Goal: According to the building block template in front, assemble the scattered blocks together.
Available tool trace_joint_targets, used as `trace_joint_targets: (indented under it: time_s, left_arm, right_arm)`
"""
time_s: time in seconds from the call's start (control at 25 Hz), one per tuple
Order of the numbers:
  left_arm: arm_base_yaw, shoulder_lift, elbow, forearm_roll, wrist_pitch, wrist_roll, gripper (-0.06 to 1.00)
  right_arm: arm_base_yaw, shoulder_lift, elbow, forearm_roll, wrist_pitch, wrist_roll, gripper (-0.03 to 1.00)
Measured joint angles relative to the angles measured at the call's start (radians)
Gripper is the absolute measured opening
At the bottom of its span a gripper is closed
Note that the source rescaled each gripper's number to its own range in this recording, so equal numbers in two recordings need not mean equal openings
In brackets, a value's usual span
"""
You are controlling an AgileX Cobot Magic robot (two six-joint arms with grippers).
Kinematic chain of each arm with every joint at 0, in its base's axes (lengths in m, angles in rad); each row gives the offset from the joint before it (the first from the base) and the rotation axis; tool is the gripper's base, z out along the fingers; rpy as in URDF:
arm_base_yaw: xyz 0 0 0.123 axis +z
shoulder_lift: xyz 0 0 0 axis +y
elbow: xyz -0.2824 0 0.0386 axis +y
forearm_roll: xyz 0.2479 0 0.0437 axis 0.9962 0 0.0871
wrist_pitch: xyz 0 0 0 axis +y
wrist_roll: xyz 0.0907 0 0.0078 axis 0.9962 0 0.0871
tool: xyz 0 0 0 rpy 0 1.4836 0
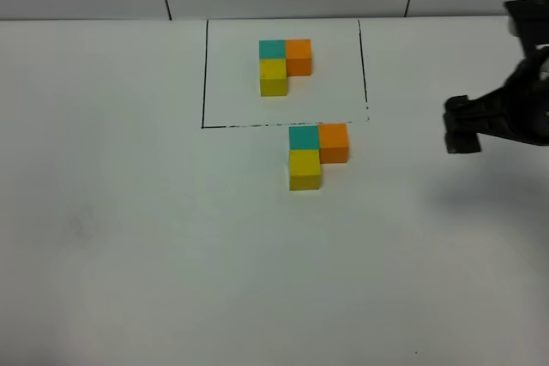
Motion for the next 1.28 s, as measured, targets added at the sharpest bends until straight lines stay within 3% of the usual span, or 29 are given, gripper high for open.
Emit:
trace_joint_targets:
  time_s: [0.2,0.84,1.28]
  left_arm:
    - [0.000,0.000,0.000,0.000,0.000,0.001,0.62]
    - [0.000,0.000,0.000,0.000,0.000,0.001,0.62]
    - [0.000,0.000,0.000,0.000,0.000,0.001,0.62]
  right_arm:
    - [-0.077,-0.216,0.139,-0.002,0.026,-0.008,1.00]
    - [-0.077,-0.941,0.416,0.008,0.241,-0.062,1.00]
    - [-0.077,-1.279,0.533,0.053,0.223,-0.177,1.00]
